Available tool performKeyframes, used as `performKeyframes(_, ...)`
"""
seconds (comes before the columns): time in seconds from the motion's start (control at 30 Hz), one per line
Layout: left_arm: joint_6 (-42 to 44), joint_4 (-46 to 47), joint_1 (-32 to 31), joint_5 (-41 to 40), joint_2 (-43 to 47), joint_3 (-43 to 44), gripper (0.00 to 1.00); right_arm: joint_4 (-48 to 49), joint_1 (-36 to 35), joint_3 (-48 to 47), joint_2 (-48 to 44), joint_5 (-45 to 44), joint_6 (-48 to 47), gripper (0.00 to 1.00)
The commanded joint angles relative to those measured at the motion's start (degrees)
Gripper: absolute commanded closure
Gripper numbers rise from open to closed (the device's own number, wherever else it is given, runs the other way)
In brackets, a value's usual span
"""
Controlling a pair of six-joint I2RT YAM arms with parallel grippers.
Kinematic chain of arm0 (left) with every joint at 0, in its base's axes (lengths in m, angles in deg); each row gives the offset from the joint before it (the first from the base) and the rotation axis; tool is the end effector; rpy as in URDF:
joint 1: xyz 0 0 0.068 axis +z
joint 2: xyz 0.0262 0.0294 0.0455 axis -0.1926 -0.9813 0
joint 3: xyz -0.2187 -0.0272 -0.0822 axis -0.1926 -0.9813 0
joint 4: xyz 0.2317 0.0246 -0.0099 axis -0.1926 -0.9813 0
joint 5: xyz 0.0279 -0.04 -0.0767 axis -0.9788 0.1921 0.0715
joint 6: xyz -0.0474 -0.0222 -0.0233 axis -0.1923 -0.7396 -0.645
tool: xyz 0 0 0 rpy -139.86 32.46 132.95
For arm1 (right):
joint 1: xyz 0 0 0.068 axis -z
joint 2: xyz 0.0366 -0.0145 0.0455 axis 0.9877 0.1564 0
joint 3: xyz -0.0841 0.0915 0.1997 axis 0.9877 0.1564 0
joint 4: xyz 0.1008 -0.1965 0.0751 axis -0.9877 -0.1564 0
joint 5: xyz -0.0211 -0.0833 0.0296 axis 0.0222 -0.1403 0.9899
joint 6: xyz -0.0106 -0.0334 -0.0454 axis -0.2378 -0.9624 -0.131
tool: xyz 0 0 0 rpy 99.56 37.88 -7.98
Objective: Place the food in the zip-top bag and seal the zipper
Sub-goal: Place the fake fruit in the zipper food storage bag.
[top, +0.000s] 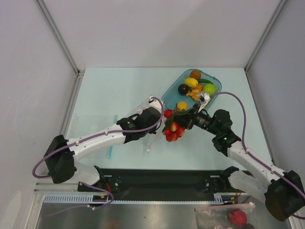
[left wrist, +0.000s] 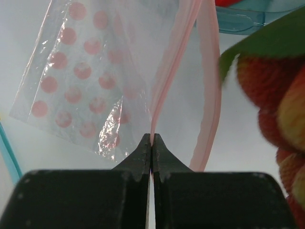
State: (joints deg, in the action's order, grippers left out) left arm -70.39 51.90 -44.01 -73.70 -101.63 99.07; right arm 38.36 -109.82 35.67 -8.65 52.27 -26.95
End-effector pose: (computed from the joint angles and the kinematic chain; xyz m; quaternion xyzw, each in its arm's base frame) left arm 0.1751 -0.2223 0.2371 0.1930 0.8857 -0.0787 0.4149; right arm 0.1812 0.1226 0.2730 -0.1906 0.6630 0.4883 0.5345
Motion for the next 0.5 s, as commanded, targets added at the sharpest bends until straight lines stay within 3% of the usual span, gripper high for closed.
performKeyframes(0.0,1.42,3.9,-0.26,2.63,2.13,-1.19,1.0,15.25,-0.19,-0.26,4.13,11.24,6.5,1.0)
performKeyframes(0.27,1.33,5.13,-0.26,0.08,4.77,-2.77,1.0,18.89,-0.54,-3.68,13.36,19.43,11.42,1.0)
performKeyframes(0.47,2.12,6.63,-0.26,-0.71,5.83,-3.83,1.0,9.67,-1.59,-8.61,19.95,19.79,10.64,1.0)
